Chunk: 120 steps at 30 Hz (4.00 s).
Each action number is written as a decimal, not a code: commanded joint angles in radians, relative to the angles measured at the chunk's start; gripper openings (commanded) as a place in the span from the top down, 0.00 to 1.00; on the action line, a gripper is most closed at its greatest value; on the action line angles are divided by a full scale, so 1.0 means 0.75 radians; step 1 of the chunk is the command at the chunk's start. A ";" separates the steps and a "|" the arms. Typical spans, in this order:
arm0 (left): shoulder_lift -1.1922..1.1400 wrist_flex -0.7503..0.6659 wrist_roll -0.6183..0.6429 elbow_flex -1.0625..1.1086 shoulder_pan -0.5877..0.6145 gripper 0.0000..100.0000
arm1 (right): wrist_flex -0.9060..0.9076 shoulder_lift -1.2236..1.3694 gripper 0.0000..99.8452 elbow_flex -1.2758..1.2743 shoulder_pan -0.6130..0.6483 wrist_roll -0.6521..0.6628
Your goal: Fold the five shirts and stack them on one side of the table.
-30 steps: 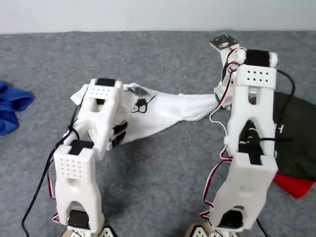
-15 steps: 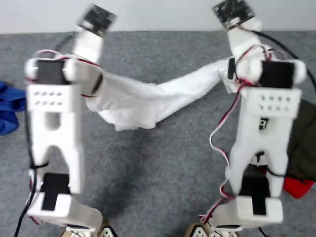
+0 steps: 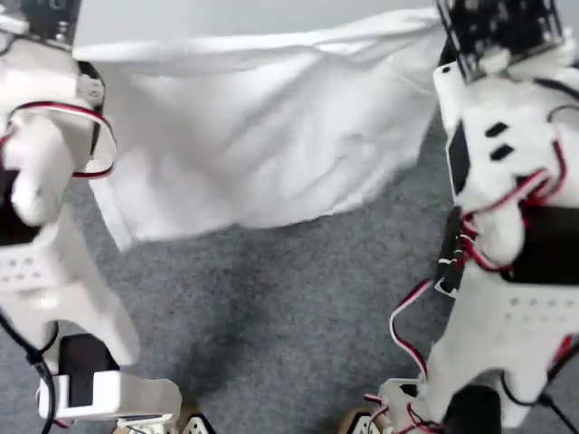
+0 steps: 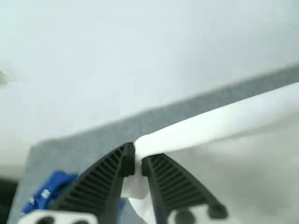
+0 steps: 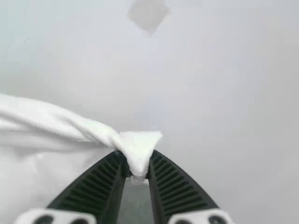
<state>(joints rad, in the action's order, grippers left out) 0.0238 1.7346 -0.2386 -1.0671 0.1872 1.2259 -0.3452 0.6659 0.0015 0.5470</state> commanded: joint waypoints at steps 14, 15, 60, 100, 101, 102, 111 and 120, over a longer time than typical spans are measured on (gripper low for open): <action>0.297 0.027 -0.200 -0.024 0.018 1.00 | 0.064 -0.398 0.99 0.018 -0.001 0.213; 0.336 0.027 -0.221 0.011 0.018 1.00 | 0.085 -0.422 0.99 0.018 -0.001 0.231; -0.865 -1.160 -0.342 0.212 0.002 1.00 | -1.089 0.911 0.99 -0.223 0.075 0.331; -1.315 -0.137 -0.589 0.073 0.080 0.99 | 0.758 0.676 0.99 -0.446 0.386 0.158; -1.322 -0.137 -0.589 0.073 0.080 0.99 | 0.758 0.674 0.99 -0.489 0.396 0.141; -1.324 -0.135 -0.589 0.073 0.082 0.99 | 0.758 0.674 0.99 -0.526 0.402 0.110; -1.313 -0.035 -0.589 0.071 0.082 0.99 | 0.760 0.647 0.99 -0.659 0.406 0.018; -1.260 0.023 -0.589 0.071 0.080 0.99 | 0.758 0.400 0.99 -0.886 0.457 0.027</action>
<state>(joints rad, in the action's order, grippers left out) -0.9828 1.7254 -0.6682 -0.9874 0.2409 1.7538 0.0506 0.0015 0.3391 0.5700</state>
